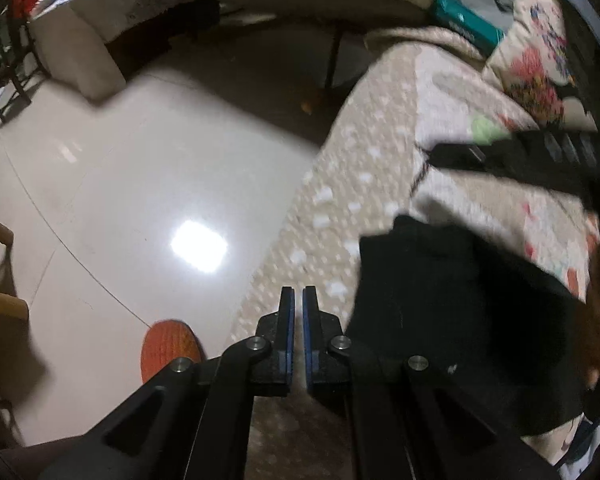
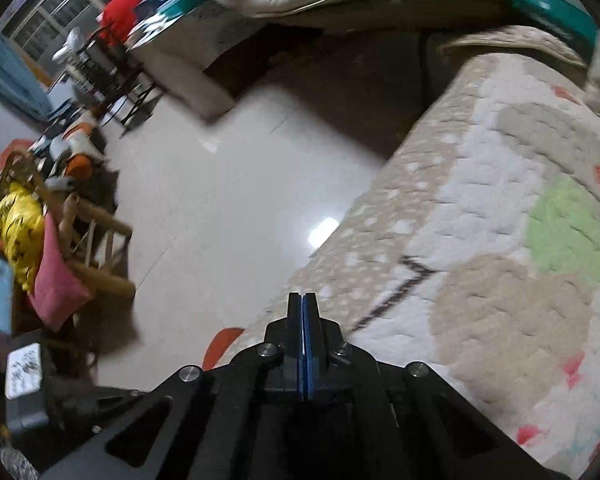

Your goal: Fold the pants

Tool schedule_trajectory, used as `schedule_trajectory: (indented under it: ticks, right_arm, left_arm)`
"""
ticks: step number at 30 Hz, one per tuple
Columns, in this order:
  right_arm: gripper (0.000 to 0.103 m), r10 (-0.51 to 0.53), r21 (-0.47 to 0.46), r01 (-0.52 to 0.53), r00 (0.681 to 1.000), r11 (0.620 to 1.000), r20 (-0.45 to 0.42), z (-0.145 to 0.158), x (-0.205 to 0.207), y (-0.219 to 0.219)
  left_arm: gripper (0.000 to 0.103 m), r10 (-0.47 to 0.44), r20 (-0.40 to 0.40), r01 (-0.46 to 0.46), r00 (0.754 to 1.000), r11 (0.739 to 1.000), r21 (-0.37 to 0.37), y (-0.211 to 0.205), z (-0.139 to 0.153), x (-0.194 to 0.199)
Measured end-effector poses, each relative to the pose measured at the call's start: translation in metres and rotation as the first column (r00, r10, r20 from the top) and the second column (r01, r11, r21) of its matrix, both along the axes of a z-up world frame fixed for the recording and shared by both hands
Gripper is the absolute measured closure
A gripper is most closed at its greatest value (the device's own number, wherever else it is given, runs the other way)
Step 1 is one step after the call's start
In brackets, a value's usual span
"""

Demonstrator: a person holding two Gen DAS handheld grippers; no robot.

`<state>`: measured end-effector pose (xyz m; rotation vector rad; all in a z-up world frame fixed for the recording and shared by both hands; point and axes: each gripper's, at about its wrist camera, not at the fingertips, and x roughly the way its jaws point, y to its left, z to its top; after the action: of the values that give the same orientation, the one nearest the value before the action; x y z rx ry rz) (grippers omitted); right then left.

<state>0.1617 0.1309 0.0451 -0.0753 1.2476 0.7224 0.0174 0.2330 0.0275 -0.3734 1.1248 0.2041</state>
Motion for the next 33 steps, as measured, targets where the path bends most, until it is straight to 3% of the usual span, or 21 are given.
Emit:
schedule_trajectory:
  ticks: [3,4,5,6,8,12,15,16,17,19,20,23,31,33]
  right_arm:
    - [0.075,-0.051,-0.009,0.051,0.998,0.999,0.026,0.013,-0.001,-0.028]
    - [0.059,-0.066,-0.013,0.066,0.997,0.998,0.041,0.018,-0.003,-0.037]
    - [0.046,-0.068,-0.014,0.069,0.996,0.998,0.052,0.022,-0.006,-0.045]
    - [0.044,-0.058,-0.013,0.059,0.997,0.998,0.053,0.023,-0.008,-0.045]
    - [0.044,0.002,-0.027,-0.001,0.999,1.0,0.037,0.023,-0.014,-0.041]
    - [0.044,0.123,-0.034,-0.125,0.991,0.992,-0.05,0.005,-0.023,-0.019]
    - [0.044,0.199,-0.092,-0.207,0.976,0.974,-0.083,-0.014,-0.028,0.006]
    - [0.044,0.216,-0.115,-0.225,0.973,0.968,-0.083,-0.021,-0.031,0.012]
    - [0.047,0.235,-0.138,-0.244,0.969,0.96,-0.078,-0.025,-0.032,0.017]
    - [0.067,0.236,-0.152,-0.246,0.969,0.957,-0.079,-0.029,-0.031,0.019]
    - [0.071,0.223,-0.138,-0.234,0.97,0.962,-0.094,-0.03,-0.028,0.017]
    - [0.073,0.209,-0.121,-0.221,0.972,0.968,-0.104,-0.029,-0.024,0.012]
    - [0.074,0.176,-0.119,-0.183,0.982,0.976,-0.072,-0.023,-0.016,0.02]
    - [0.067,0.17,-0.13,-0.178,0.983,0.975,-0.071,-0.027,-0.017,0.023]
  left_arm:
    - [0.084,0.023,0.024,-0.023,0.999,1.0,-0.022,0.007,0.005,-0.006]
    - [0.073,0.03,0.021,-0.029,0.999,0.999,-0.045,0.007,0.004,-0.012]
    - [0.07,0.029,0.021,-0.028,0.999,0.996,-0.085,0.006,0.001,-0.017]
    - [0.069,0.025,0.02,-0.022,0.999,0.993,-0.114,0.005,-0.001,-0.019]
    - [0.068,-0.013,0.023,0.016,1.0,0.99,-0.142,-0.007,-0.005,-0.02]
    - [0.065,-0.064,0.072,0.069,0.995,0.995,-0.072,-0.033,-0.002,-0.015]
    - [0.062,-0.031,0.079,0.036,0.996,0.997,-0.061,-0.041,-0.008,-0.013]
    - [0.063,-0.03,0.082,0.035,0.996,0.998,-0.058,-0.042,-0.01,-0.013]
    - [0.071,-0.048,0.076,0.053,0.996,0.997,-0.057,-0.043,-0.011,-0.011]
    - [0.091,-0.087,0.072,0.092,0.994,0.993,-0.072,-0.043,-0.008,-0.006]
    - [0.093,-0.086,0.062,0.09,0.994,0.994,-0.066,-0.041,-0.007,-0.004]
    - [0.094,-0.052,0.038,0.057,0.998,0.988,-0.142,-0.026,-0.008,0.0]
    - [0.093,-0.028,0.018,0.03,0.999,0.992,-0.12,-0.018,-0.009,0.005]
    - [0.088,-0.006,-0.005,0.005,1.0,0.992,-0.128,-0.015,-0.013,0.006]
